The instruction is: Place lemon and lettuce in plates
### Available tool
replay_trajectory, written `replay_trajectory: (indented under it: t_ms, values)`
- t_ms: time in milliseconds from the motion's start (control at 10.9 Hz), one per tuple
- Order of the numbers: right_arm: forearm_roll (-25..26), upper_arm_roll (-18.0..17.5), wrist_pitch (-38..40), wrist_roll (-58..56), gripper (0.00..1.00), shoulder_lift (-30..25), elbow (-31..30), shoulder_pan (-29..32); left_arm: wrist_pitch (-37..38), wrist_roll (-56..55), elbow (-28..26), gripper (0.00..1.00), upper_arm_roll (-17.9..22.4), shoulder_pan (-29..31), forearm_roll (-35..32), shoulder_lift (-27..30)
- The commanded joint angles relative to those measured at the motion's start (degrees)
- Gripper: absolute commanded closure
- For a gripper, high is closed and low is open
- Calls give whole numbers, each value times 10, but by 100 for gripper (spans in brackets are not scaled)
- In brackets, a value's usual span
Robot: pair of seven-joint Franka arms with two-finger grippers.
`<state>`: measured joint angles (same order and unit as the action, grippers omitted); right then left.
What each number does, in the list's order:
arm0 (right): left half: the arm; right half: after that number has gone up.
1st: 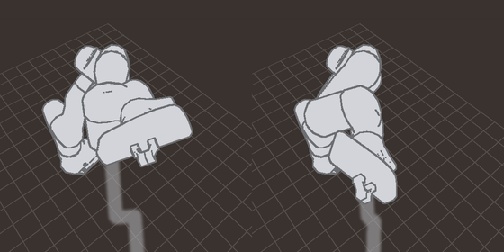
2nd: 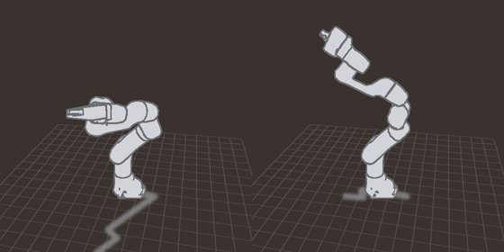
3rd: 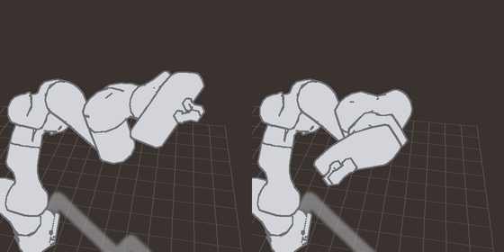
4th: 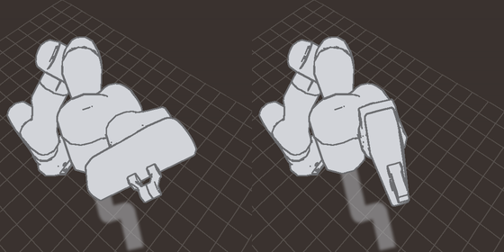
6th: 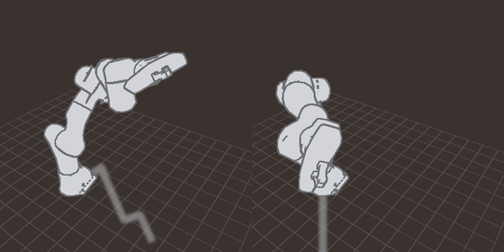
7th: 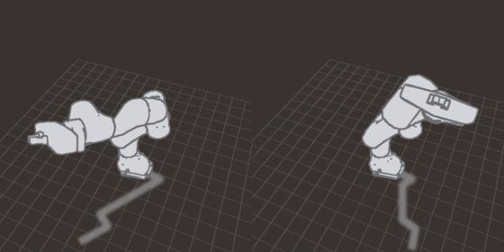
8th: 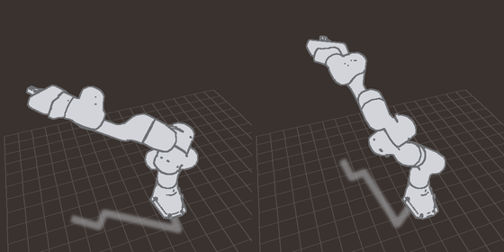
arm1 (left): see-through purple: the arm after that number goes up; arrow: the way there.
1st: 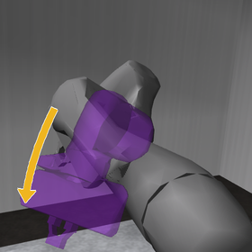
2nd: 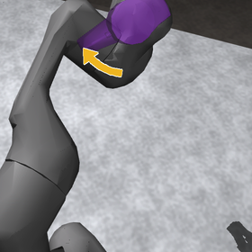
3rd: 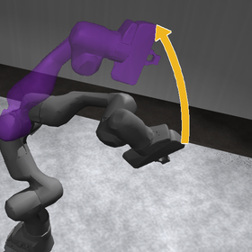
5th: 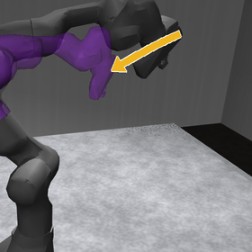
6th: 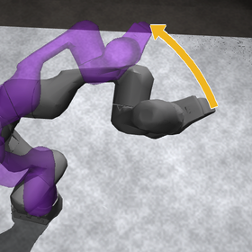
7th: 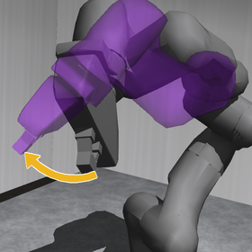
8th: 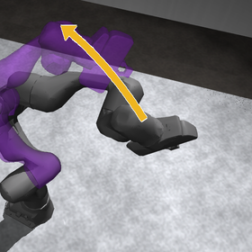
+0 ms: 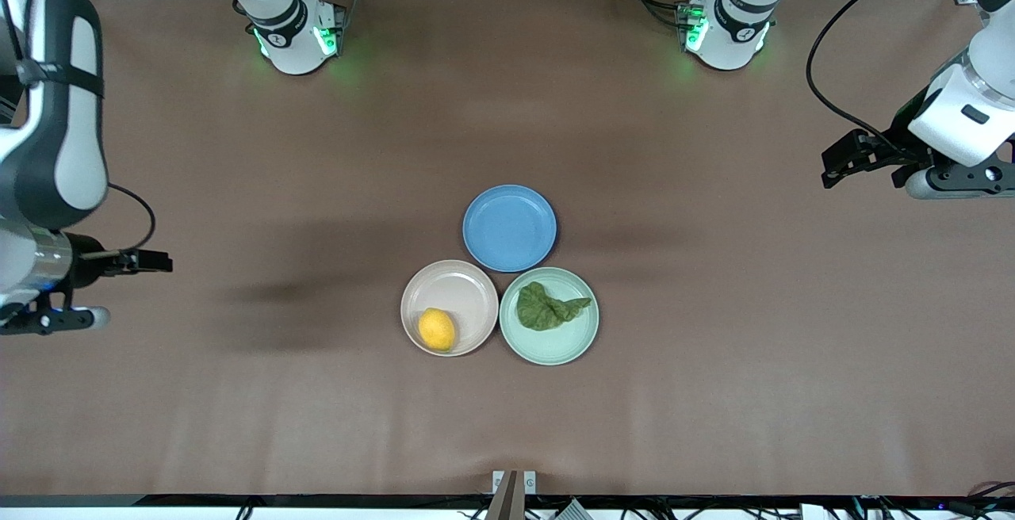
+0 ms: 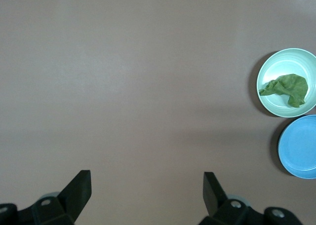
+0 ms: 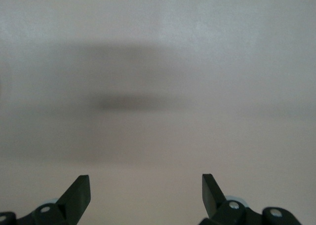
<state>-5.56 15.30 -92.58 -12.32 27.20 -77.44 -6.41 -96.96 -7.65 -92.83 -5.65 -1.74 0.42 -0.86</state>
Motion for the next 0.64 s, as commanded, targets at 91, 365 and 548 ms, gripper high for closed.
replay_trajectory:
  t_ms: [91, 365, 548]
  values:
    - [9, -10, 14, -10, 0, -106, -81, 32, 5, 10, 3, 0, -1, 0, -13, -1]
    - [13, -14, 15, 12, 0, -152, -110, 41, 5, 12, 3, 0, -1, 0, -13, -4]
    - [29, -86, 15, 76, 0, -180, -126, 88, 5, 11, 2, 0, -1, 0, -13, -3]
